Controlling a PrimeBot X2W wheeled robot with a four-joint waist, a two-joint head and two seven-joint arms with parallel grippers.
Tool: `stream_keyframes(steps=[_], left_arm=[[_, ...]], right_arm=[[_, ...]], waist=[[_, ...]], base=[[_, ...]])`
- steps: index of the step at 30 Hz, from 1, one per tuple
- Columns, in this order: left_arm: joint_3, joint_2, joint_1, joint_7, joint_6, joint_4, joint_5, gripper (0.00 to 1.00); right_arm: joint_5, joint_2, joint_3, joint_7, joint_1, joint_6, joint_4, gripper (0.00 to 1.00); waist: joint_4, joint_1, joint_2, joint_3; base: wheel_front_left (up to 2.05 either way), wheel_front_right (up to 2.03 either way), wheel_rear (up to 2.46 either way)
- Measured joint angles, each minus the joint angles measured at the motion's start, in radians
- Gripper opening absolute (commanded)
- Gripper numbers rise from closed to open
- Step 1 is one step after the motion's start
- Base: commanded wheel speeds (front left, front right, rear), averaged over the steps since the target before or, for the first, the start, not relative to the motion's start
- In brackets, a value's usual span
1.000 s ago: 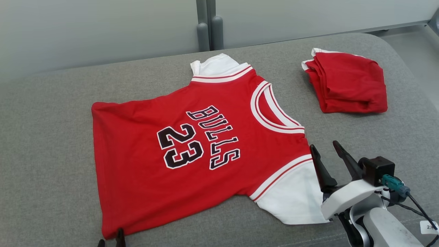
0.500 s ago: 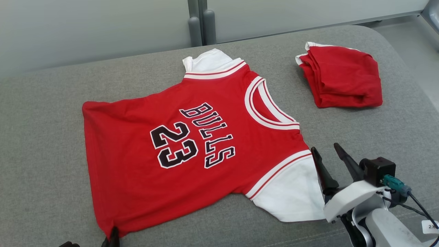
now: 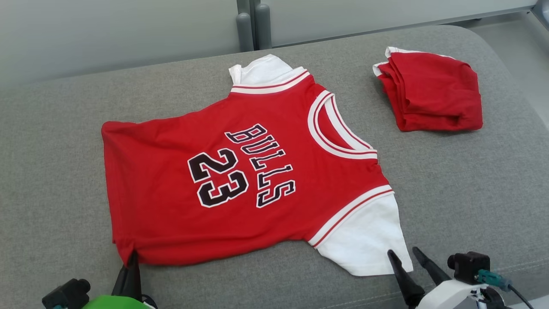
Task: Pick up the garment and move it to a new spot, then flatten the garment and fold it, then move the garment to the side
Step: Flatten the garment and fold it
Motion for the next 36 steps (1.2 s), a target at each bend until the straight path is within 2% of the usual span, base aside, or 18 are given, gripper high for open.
stream_keyframes(steps=[13, 21, 22, 23, 25, 27, 33, 34, 36], left_arm=[[-0.01, 0.004, -0.011, -0.003, -0.002, -0.027, 0.017, 0.0], [-0.011, 0.006, -0.011, -0.003, -0.002, -0.028, 0.023, 0.0], [-0.011, 0.006, -0.011, -0.003, -0.002, -0.029, 0.023, 0.0], [-0.011, 0.007, -0.011, -0.003, -0.001, -0.029, 0.023, 0.0], [-0.011, 0.007, -0.01, -0.003, 0.0, -0.03, 0.023, 0.0], [-0.011, 0.008, -0.01, -0.003, 0.0, -0.031, 0.023, 0.0], [-0.011, 0.01, -0.01, -0.003, 0.001, -0.035, 0.023, 0.0], [-0.011, 0.01, -0.01, -0.002, 0.001, -0.036, 0.023, 0.0], [-0.011, 0.01, -0.01, -0.001, 0.001, -0.038, 0.023, 0.0]], right_arm=[[0.067, 0.01, -0.007, 0.009, 0.024, 0.024, 0.061, 1.0], [0.068, 0.018, 0.006, 0.009, 0.007, 0.03, 0.097, 1.0], [0.069, 0.02, 0.009, 0.009, 0.003, 0.033, 0.102, 0.94], [0.07, 0.022, 0.012, 0.011, -0.002, 0.033, 0.109, 0.84], [0.072, 0.023, 0.016, 0.012, -0.01, 0.033, 0.121, 0.73], [0.076, 0.023, 0.018, 0.012, -0.017, 0.033, 0.133, 0.52], [0.079, 0.027, 0.035, 0.017, -0.042, 0.042, 0.159, 0.34], [0.08, 0.028, 0.038, 0.017, -0.046, 0.043, 0.16, 0.26], [0.086, 0.03, 0.044, 0.017, -0.053, 0.043, 0.16, 0.0]], waist=[[-0.003, 0.0, 0.0, 0.007], [0.009, 0.0, 0.0, 0.003], [0.01, 0.0, 0.0, 0.002], [0.011, 0.0, 0.0, 0.002], [0.013, 0.0, 0.0, 0.0], [0.015, 0.0, 0.0, -0.001], [0.017, 0.0, -0.0001, -0.003], [0.016, 0.0, 0.0, -0.003], [0.016, 0.0, 0.0, -0.002]], base=[[0.0, 0.0, 0.0], [0.0, 0.0, 0.0], [0.0, 0.0, 0.0], [0.0, 0.0, 0.0], [0.0, 0.0, 0.0], [0.0, 0.0, 0.0], [0.0, 0.0, 0.0], [0.0, 0.0, 0.0], [0.0, 0.0, 0.0]])
